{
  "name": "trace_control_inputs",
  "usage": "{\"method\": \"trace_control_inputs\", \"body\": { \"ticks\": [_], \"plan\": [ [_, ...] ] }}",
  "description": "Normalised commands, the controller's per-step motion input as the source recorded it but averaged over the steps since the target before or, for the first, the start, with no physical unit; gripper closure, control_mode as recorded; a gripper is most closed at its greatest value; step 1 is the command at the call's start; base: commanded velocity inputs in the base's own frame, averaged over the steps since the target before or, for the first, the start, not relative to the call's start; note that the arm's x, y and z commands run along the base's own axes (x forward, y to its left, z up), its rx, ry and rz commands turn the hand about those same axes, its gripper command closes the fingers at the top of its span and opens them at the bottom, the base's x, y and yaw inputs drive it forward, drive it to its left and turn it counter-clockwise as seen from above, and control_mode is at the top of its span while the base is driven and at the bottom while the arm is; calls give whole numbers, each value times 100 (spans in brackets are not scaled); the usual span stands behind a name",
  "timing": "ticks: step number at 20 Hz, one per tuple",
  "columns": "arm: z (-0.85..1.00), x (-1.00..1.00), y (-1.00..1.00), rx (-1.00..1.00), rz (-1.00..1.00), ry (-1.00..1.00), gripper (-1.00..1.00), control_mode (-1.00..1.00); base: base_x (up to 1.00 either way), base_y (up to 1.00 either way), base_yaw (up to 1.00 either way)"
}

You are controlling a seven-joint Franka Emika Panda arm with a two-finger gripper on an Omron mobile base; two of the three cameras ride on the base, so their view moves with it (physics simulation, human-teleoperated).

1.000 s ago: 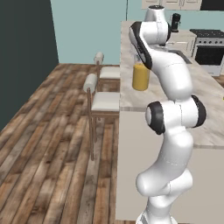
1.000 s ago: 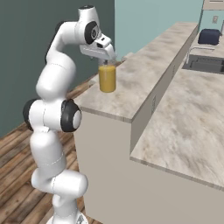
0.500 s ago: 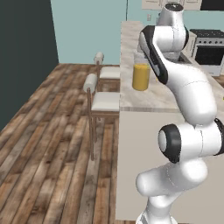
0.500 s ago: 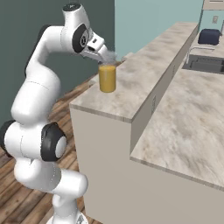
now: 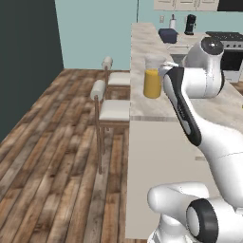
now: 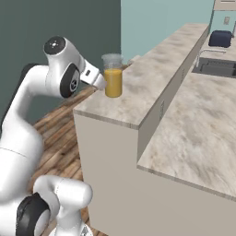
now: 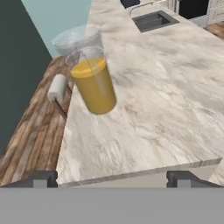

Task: Place the pitcher and cup on the dining counter for serving.

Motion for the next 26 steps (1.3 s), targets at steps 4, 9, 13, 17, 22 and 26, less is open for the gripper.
{"method": "trace_control_inputs", "body": {
  "ticks": [4, 9, 13, 17, 22, 26],
  "plan": [
    [0, -91, 4, -1, 6, -11, -100, -100, 0, 0, 0],
    [0, -63, 0, 0, 0, -2, -100, -100, 0, 0, 0],
    [0, -36, 4, -2, 1, 0, -100, 100, -44, 0, 0],
    [0, 0, 0, 0, 0, 0, -100, 100, -100, -32, 0],
    [0, 0, 0, 0, 0, 0, -100, 100, -82, -88, 0],
    [0, 0, 0, 0, 0, 0, -100, 100, -36, -100, 0]
  ]
}}
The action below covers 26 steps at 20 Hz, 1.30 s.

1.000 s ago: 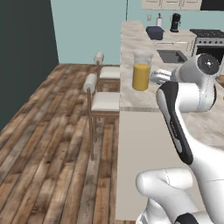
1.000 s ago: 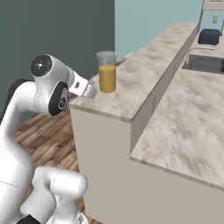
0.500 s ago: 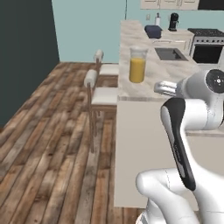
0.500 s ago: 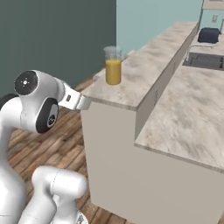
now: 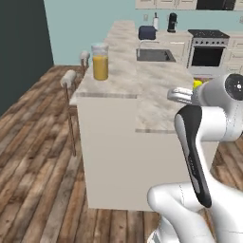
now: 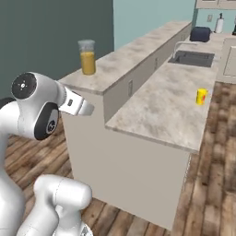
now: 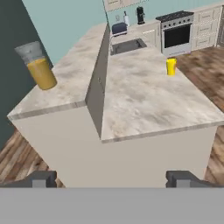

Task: Place the pitcher and cup on the dining counter for serving.

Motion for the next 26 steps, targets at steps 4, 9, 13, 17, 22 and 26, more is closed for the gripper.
{"method": "trace_control_inputs", "body": {
  "ticks": [4, 9, 13, 17, 22, 26],
  "plan": [
    [0, 0, 0, 0, 0, 0, -100, 100, -2, -100, 0],
    [0, 0, 0, 0, 0, 0, -100, 100, 3, -100, 0],
    [0, 0, 0, 0, 0, 0, -100, 100, 16, -100, 10],
    [0, 0, 0, 0, 0, 0, -100, 100, 21, -100, 15],
    [0, 0, 0, 0, 0, 0, -100, 100, 57, -100, 31],
    [0, 0, 0, 0, 0, 0, -100, 100, 78, -100, 38]
  ]
}}
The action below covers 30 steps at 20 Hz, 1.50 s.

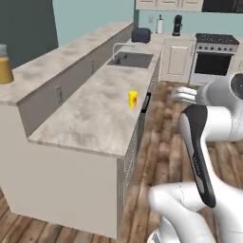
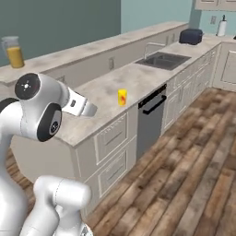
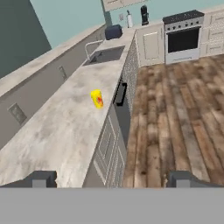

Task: Place the pitcher and cup on the dining counter for serving.

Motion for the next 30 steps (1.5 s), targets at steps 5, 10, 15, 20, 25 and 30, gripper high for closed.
{"method": "trace_control_inputs", "body": {
  "ticks": [5, 10, 15, 20, 25, 30],
  "plan": [
    [0, 0, 0, 0, 0, 0, -100, 100, 99, -100, 37],
    [0, 0, 0, 0, 0, 0, -100, 100, 98, -97, 42],
    [0, 0, 0, 0, 0, 0, -100, 100, 78, -68, 67],
    [0, 0, 0, 0, 0, 0, -100, 100, 40, -76, 66],
    [0, 0, 0, 0, 0, 0, -100, 100, 9, -80, 65],
    [0, 0, 0, 0, 0, 0, -100, 100, 0, -74, 68]
  ]
}}
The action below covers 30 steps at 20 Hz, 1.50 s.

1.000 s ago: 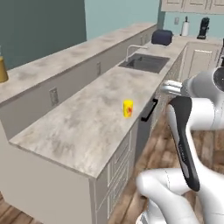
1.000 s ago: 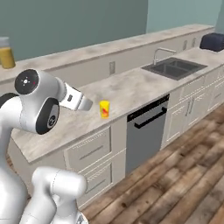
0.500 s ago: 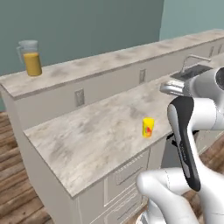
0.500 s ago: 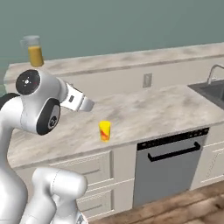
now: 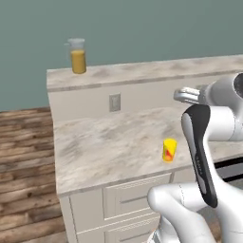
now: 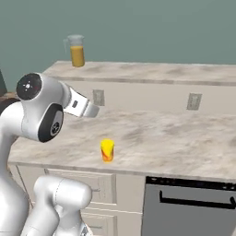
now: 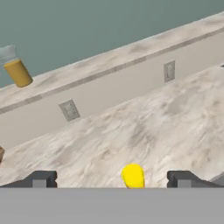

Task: Place the pitcher and cup on the dining counter for serving.

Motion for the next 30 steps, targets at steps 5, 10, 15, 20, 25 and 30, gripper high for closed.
{"method": "trace_control_inputs", "body": {
  "ticks": [5, 10, 15, 20, 25, 30],
  "plan": [
    [0, 0, 0, 0, 0, 0, -100, 100, -16, -69, 51],
    [0, 0, 0, 0, 0, 0, -100, 100, -4, -4, 7],
    [0, 0, 0, 0, 0, 0, -100, 100, 0, 0, 0],
    [-2, 0, 0, 0, 0, 2, -100, -100, 0, 0, 0],
    [-37, 0, -2, 0, 0, 35, -100, -100, 0, 0, 0],
    [-57, 4, -18, 0, 1, 50, -100, -100, 0, 0, 0]
  ]
}}
